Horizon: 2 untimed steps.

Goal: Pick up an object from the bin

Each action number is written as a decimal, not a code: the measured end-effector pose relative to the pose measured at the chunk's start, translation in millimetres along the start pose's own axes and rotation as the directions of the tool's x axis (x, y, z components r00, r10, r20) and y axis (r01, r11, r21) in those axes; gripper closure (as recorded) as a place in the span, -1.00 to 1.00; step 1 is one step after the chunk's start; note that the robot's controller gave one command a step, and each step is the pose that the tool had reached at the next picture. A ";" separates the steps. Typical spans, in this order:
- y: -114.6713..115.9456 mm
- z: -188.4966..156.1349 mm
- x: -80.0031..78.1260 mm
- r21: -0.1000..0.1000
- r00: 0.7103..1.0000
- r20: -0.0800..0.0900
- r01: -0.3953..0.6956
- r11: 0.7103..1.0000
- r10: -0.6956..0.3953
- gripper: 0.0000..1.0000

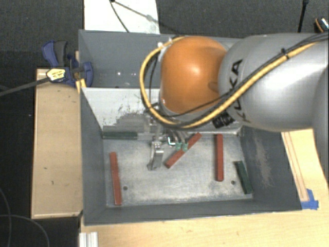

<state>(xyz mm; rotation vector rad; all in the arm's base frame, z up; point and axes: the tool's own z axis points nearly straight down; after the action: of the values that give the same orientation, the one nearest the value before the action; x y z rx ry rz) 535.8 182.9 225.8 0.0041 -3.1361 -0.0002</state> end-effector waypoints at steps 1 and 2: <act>-77.3 132.5 1.0 0.003 0.997 -0.001 -0.078 0.997 0.078 -1.00; -92.1 151.9 -40.2 -0.001 0.997 0.011 -0.077 0.997 0.077 -1.00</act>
Offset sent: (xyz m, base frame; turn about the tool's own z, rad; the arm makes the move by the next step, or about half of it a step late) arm -0.0001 -0.0742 -0.1284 0.0716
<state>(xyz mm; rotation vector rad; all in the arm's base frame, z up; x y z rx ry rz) 575.3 90.9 73.7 -0.1164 -3.1446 -0.0006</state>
